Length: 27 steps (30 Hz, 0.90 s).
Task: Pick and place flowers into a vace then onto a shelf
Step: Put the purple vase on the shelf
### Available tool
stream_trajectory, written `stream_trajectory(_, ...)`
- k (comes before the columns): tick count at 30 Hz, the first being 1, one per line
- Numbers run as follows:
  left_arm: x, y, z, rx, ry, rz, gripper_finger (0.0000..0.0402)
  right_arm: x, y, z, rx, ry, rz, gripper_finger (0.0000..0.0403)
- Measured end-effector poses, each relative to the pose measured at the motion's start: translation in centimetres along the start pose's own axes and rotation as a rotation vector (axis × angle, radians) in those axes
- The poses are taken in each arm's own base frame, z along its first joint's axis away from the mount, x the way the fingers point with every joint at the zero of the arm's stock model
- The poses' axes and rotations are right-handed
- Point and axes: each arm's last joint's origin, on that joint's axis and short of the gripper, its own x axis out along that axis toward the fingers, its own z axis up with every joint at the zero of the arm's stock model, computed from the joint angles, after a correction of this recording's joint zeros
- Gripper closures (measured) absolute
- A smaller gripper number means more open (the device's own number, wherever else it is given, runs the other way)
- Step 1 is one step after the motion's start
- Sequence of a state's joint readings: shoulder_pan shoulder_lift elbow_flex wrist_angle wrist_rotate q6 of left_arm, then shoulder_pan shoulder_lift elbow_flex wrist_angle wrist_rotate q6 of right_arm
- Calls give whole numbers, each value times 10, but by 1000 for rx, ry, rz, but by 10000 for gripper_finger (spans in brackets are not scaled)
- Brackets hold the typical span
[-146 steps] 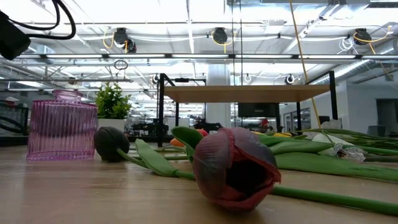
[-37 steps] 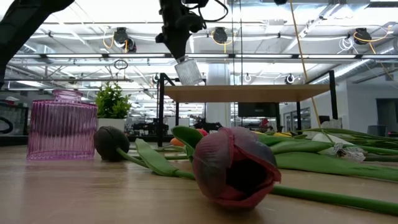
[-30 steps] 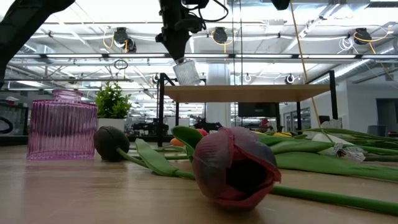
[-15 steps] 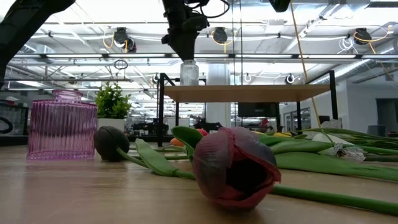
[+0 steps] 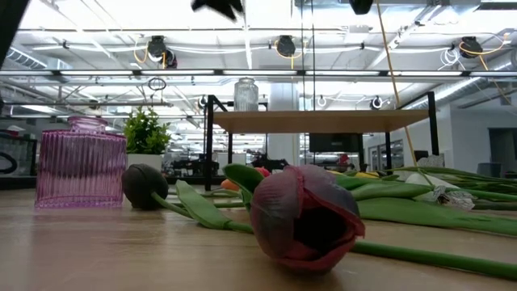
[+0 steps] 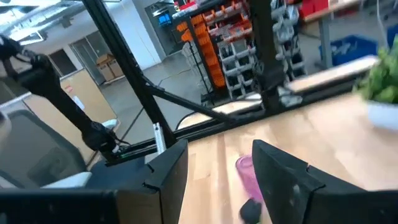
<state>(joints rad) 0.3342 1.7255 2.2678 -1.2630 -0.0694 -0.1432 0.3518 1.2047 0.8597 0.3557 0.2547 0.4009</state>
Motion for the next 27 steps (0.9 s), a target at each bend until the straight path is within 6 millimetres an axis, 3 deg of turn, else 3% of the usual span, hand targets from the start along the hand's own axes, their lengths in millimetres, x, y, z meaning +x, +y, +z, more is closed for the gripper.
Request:
stream_trajectory(7, -89, -9, -17, -57, -145, -135, 256, 28, -11, 13, 35, -130, 209, 232)
stream_trajectory(13, -140, -4, -33, -138, -267, -106, 256, 92, -11, 25, -40, 19, 280, 232)
stream_trajectory(19, -163, -1, -42, -205, -321, -105, 256, 167, -7, 34, -192, 237, 291, 232)
stream_trajectory(22, -166, -2, -44, -212, -319, -129, 256, 195, -19, 21, -248, 360, 245, 232)
stream_trajectory(27, -167, -5, -45, -203, -305, -162, 256, 228, -41, -18, -248, 485, 199, 232)
